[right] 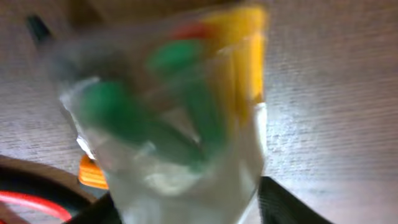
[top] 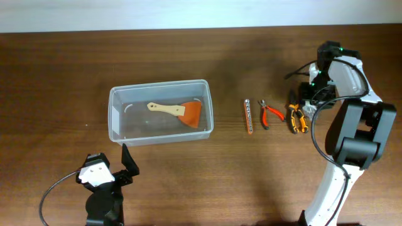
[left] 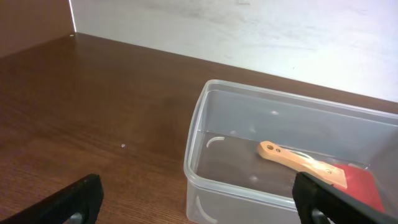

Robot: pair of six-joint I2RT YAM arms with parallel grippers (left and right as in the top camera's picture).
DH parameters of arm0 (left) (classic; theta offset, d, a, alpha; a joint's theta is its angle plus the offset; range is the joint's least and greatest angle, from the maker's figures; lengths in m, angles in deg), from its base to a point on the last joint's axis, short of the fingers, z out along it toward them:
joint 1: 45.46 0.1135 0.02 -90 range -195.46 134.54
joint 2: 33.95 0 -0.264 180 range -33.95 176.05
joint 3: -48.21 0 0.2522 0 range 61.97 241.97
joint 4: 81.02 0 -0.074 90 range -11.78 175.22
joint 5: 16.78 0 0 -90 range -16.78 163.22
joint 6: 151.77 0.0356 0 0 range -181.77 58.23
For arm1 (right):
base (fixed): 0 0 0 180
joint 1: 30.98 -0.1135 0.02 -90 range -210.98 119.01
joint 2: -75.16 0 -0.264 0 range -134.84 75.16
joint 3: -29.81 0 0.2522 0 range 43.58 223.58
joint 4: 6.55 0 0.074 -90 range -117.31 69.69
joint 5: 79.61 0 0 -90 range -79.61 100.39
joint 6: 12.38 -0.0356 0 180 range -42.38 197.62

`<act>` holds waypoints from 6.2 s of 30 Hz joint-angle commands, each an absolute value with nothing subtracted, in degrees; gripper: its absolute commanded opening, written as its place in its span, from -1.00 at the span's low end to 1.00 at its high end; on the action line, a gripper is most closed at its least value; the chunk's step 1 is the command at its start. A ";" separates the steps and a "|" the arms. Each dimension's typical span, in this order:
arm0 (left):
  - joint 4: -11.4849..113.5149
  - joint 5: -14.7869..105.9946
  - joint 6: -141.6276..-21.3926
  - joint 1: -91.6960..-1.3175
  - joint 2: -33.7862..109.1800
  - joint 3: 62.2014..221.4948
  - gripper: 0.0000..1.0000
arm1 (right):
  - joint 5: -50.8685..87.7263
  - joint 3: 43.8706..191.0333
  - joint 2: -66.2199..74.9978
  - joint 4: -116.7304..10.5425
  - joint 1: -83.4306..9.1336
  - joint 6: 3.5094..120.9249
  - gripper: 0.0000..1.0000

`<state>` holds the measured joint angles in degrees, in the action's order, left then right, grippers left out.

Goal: Pack container
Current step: 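Grasp the green-capped marker pack with the right gripper, then place the marker pack into the container's right end, then grasp the orange-black needle-nose pliers with the right gripper, then lower the needle-nose pliers into the container and release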

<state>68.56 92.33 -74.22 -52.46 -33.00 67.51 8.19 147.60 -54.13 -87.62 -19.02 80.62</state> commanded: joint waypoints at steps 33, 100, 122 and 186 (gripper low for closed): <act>68.51 92.53 -73.72 -52.70 -33.26 67.29 0.98 | 15.14 172.21 -37.57 -93.85 -39.72 77.43 -0.62; 68.51 92.53 -73.72 -52.70 -33.26 67.29 0.98 | 10.62 148.67 -51.07 -92.71 -18.41 76.51 0.62; 68.51 92.55 -73.72 -52.70 -33.26 67.29 0.98 | 11.40 131.87 -51.12 -82.44 -17.09 80.21 0.25; 68.51 92.55 -73.72 -52.70 -33.26 67.29 0.98 | 24.34 161.88 -44.36 -85.61 -64.09 123.90 -0.92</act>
